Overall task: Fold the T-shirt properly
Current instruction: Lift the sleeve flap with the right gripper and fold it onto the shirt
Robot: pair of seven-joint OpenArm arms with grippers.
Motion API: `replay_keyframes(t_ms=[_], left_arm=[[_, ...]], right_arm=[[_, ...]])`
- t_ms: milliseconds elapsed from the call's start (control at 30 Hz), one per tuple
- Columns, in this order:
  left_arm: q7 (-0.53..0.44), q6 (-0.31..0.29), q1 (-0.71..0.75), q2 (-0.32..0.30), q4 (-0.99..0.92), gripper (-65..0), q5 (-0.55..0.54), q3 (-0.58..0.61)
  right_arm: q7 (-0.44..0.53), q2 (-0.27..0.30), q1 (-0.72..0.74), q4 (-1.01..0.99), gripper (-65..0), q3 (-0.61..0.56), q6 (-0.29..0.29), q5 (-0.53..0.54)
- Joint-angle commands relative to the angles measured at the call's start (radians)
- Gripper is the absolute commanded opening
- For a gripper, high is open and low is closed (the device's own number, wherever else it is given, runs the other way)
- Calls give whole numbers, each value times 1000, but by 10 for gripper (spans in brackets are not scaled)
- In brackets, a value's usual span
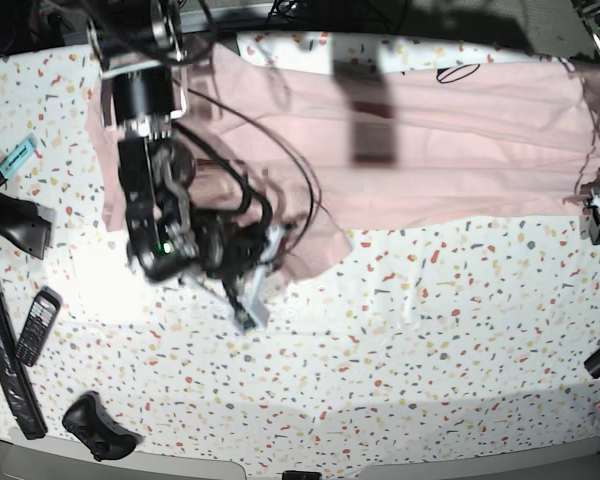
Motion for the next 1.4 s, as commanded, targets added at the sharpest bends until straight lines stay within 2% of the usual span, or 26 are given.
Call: replay_keyframes(t_ms=[0, 333, 567, 667, 700, 767, 833, 967, 1100, 1267, 1367], left_arm=[[-27, -4, -16, -24, 19, -358, -10, -6], [-27, -4, -17, -24, 19, -358, -11, -6], [-30, -4, -17, -24, 19, -358, -13, -6], [-29, -4, -17, -24, 19, -358, -13, -6], [-29, -4, -17, -24, 19, -358, -13, -6], [-29, -4, -17, -24, 19, -358, -13, -6], [-29, -4, -17, -25, 19, -358, -13, -6], [-28, -3, -16, -28, 19, -358, -14, -6], [-8, -3, -14, -56, 19, -358, -23, -8], [16, -3, 51, -131, 19, -358, -158, -8], [15, -4, 105, -150, 18, -358, -175, -17]], right_arm=[[11, -3, -5, 75, -650, 0, 3, 22], [3, -3, -372, 488, -650, 0, 4, 69], [4, -3, -506, 557, -650, -31, 8, 86], [-10, -2, -518, 557, -650, -56, 7, 84], [-13, -3, -518, 557, -607, -62, 7, 84], [-12, -3, -518, 557, -482, -65, 7, 94], [-11, -2, -518, 557, -411, -65, 7, 116], [-8, -3, -506, 557, -403, -65, 7, 163], [-8, -3, -466, 557, -404, -55, 7, 149], [-6, -2, -428, 557, -404, 3, 7, 117], [-4, -2, -427, 557, -404, 63, 6, 119]])
